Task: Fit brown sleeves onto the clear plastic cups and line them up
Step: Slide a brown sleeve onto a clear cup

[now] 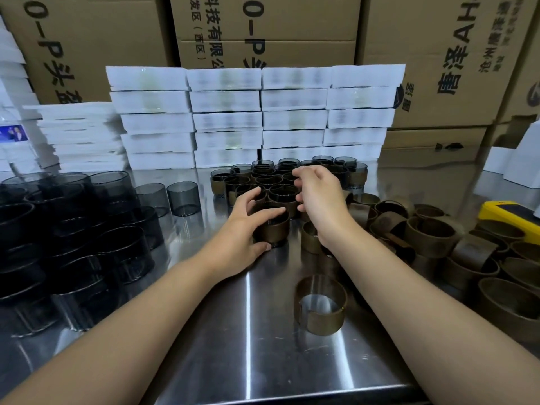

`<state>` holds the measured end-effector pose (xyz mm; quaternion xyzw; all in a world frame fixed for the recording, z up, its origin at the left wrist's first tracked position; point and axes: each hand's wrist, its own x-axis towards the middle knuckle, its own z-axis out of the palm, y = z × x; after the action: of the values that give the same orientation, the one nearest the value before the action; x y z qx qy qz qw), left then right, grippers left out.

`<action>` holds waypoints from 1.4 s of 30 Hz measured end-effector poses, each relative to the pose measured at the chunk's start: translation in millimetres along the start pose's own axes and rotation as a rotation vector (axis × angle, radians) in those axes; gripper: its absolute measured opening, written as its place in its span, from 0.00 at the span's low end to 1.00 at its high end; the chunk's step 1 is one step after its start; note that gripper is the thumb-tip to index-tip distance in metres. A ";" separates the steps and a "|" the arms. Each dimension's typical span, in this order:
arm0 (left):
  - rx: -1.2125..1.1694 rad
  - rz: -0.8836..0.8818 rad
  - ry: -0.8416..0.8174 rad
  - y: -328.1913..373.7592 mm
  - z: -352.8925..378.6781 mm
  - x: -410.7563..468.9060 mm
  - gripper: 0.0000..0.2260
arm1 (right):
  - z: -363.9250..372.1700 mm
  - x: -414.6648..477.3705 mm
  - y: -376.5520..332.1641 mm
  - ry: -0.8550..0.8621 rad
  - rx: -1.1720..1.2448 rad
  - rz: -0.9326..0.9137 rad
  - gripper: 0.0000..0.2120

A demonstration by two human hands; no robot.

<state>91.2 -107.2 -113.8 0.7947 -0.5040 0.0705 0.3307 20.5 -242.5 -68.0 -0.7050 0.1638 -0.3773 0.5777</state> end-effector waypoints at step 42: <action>0.339 -0.520 0.361 -59.4 -12.6 21.9 0.26 | 12.7 -18.6 18.9 -0.523 -0.896 -0.249 0.21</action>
<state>155.0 -100.0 -121.3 0.9148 -0.1994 0.2057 0.2847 21.2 -226.6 -92.7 -0.9673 0.0744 -0.1476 0.1926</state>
